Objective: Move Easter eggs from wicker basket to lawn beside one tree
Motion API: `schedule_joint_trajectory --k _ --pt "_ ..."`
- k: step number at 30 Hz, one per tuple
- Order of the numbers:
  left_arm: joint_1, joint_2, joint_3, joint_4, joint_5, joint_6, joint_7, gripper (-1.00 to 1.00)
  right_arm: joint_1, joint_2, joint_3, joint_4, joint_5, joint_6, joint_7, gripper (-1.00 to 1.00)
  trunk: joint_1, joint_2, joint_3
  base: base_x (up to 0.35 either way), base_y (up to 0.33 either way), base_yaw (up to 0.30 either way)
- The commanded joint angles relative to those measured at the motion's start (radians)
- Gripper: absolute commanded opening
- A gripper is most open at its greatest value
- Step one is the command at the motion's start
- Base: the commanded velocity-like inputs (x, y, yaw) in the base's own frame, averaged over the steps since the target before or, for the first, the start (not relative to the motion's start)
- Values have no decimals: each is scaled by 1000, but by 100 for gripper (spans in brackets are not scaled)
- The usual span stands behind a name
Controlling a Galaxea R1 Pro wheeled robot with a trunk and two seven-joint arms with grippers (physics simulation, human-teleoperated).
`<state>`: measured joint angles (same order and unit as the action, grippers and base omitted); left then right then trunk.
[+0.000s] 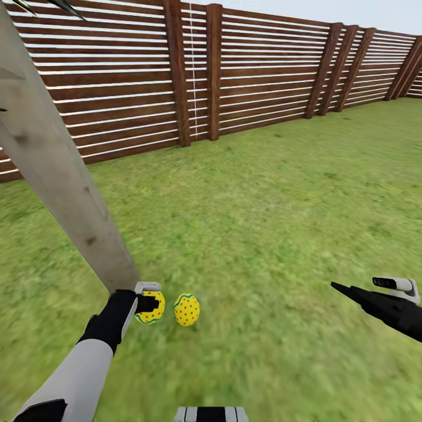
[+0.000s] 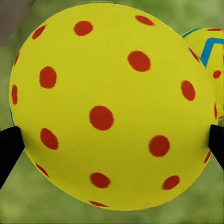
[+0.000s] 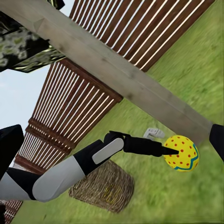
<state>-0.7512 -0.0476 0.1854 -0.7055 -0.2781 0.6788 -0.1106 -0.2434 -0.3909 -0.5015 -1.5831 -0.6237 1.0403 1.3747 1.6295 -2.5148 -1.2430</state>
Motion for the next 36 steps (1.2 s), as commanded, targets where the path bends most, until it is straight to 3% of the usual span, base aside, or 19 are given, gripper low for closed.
schedule_joint_trajectory --k 1,27,36 --pt "0 -1 6 -2 -10 3 -8 -100 0 0 0 0 -2 7 1 100 0 -1 -5 0 0 0" --pt "1 -1 6 -11 -9 -37 -4 -100 0 1 0 0 -2 7 4 100 12 -7 -105 0 0 0" --pt "1 -1 6 -14 -9 -79 -4 -100 0 0 0 0 -2 7 4 100 16 -9 -140 0 0 0"
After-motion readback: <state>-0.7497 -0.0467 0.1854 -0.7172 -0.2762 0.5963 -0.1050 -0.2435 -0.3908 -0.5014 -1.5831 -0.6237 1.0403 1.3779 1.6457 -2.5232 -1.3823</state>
